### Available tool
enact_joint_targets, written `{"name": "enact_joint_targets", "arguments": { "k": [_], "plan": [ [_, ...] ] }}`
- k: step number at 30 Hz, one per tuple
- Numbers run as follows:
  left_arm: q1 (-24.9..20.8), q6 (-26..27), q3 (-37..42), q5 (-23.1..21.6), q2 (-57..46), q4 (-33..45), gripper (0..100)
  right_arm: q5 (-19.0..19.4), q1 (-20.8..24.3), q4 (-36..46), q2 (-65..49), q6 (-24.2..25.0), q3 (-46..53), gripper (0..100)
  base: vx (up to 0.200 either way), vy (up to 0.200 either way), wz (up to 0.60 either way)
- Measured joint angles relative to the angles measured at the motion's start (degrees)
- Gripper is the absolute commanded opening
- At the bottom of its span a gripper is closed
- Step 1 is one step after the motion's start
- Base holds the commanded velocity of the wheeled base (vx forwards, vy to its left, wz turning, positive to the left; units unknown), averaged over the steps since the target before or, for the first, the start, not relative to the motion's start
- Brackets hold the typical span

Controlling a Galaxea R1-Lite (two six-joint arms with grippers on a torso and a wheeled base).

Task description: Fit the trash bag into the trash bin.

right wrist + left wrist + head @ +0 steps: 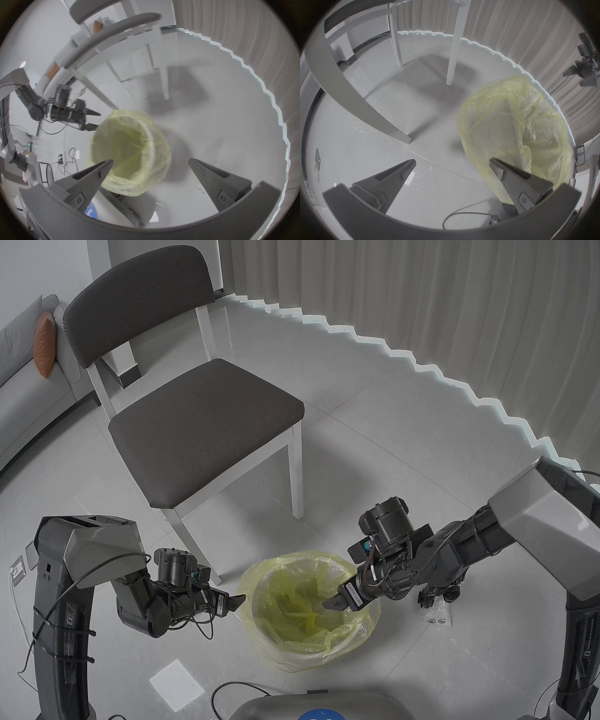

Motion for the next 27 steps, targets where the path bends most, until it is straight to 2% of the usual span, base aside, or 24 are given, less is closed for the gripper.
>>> {"name": "enact_joint_targets", "arguments": {
  "k": [3,5,10,17,23,27],
  "plan": [
    [-0.13,-0.62,2.02,-0.82,-0.59,-1.23,100,-1.15,1.18,-0.32,2.66,-0.27,-1.38,100,0.000,0.000,0.00],
    [-0.15,-0.82,2.95,-1.28,-0.85,-1.56,100,-3.72,2.05,-0.35,4.06,-1.26,-1.87,100,0.000,0.000,0.00],
    [-0.30,-1.06,5.13,-1.91,-1.33,-4.38,100,-9.37,3.72,-4.57,7.62,-7.77,-2.83,100,0.000,0.000,0.00],
    [-0.44,-1.89,6.81,-1.99,-1.46,-6.90,100,-14.34,4.68,-9.57,10.57,-15.71,-2.39,100,0.000,0.000,0.00],
    [-0.52,-2.29,8.41,-1.96,-1.46,-8.84,100,-15.35,4.94,-14.77,11.69,-21.65,-0.07,100,0.000,0.000,0.00],
    [-0.52,-2.32,8.94,-1.94,-1.46,-9.17,100,-15.43,4.91,-15.76,11.78,-23.89,2.27,100,0.000,0.000,0.00]
  ]
}}
